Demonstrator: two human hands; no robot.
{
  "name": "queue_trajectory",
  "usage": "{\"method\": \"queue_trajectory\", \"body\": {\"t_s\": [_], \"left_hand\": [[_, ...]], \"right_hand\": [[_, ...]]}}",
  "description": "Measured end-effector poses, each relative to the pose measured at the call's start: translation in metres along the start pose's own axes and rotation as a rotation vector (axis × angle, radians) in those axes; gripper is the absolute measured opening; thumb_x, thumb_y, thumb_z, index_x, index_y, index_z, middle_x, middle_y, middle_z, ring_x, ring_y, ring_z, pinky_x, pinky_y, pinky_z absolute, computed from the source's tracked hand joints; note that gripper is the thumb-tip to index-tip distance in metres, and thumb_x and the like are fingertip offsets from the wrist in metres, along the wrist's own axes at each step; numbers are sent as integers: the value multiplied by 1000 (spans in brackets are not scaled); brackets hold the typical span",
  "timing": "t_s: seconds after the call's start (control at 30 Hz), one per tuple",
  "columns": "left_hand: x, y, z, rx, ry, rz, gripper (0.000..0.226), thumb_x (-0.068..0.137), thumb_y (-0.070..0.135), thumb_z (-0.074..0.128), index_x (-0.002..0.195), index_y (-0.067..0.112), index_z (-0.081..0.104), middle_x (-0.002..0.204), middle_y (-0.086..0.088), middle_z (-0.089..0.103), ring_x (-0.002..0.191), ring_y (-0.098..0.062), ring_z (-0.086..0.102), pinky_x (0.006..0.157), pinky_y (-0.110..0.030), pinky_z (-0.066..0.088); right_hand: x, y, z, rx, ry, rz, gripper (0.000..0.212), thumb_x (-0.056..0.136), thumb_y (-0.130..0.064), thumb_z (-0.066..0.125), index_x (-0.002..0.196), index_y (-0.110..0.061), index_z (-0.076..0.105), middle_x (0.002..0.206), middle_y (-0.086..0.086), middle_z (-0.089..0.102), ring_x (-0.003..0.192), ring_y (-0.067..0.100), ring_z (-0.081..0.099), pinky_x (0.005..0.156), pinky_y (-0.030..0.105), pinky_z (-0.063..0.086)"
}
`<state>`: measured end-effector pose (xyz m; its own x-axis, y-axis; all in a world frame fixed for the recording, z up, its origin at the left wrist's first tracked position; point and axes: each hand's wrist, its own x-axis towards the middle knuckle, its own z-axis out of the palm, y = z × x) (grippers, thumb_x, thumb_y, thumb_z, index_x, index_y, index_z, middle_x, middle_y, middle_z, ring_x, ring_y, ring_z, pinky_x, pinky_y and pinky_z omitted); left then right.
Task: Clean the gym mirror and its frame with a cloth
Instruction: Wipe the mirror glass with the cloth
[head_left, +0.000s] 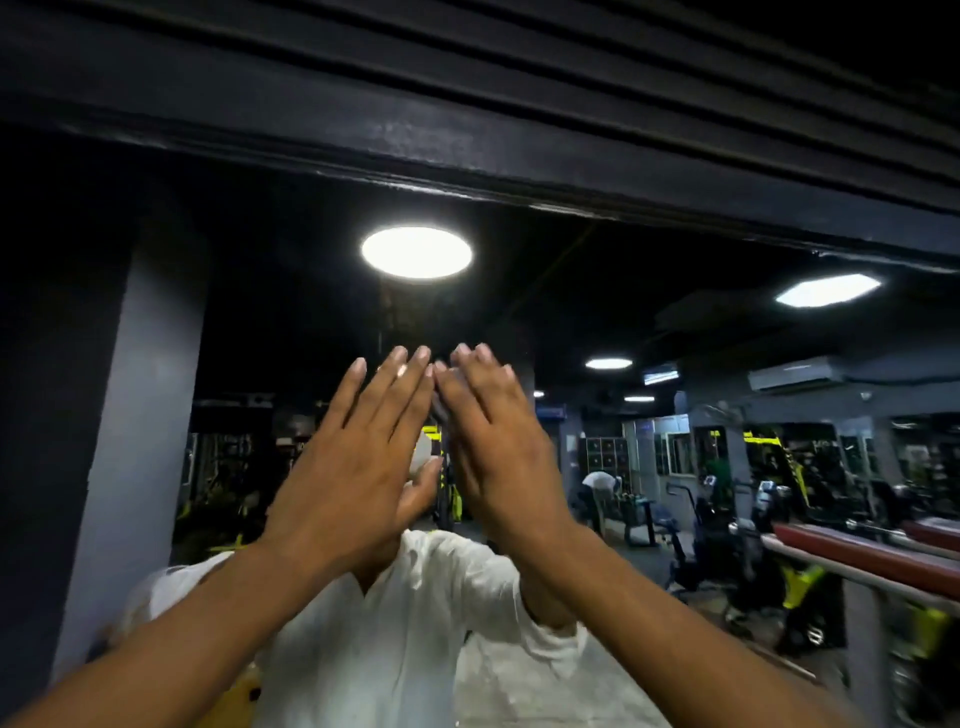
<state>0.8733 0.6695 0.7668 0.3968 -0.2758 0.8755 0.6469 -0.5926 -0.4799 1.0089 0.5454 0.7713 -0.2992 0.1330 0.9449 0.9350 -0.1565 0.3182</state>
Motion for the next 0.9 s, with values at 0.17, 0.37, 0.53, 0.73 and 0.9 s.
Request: {"method": "queue_trajectory", "body": {"t_s": [0.17,0.37,0.53,0.73,0.9], "left_hand": [[-25,11,-3,-21,-26,16,77,105,46,35,167,2,22,177,-16,12,165,-31,10,129,-60,22],[0,31,-5,-38,-49,-5,76,101,44,38,164,2,32,174,-19,23,163,-35,19,129,-61,23],[51,67,-3,-49,-23,50,75,101,45,37,165,4,32,174,-18,24,163,-33,20,129,-60,20],[52,84,9,5,-39,44,76,105,47,28,168,4,22,176,-19,14,164,-35,12,130,-61,15],[30,102,8,-35,-76,25,74,108,45,30,169,5,17,177,-18,9,165,-33,7,131,-59,12]], "right_hand": [[0,80,-38,-78,27,110,52,107,-22,44,159,-18,43,169,9,34,160,22,22,132,45,15],[-4,74,-33,19,156,340,56,106,-18,42,162,-19,38,171,6,30,162,20,16,132,48,15],[-25,107,-53,-78,-72,-20,64,97,-11,50,160,-16,41,169,10,32,160,26,22,133,46,11],[-44,167,-72,-45,227,506,61,103,-20,31,163,-22,33,172,2,27,161,15,16,131,50,18],[-152,70,-46,50,-88,63,67,98,3,56,161,-10,39,170,16,28,162,29,17,129,54,21]]}}
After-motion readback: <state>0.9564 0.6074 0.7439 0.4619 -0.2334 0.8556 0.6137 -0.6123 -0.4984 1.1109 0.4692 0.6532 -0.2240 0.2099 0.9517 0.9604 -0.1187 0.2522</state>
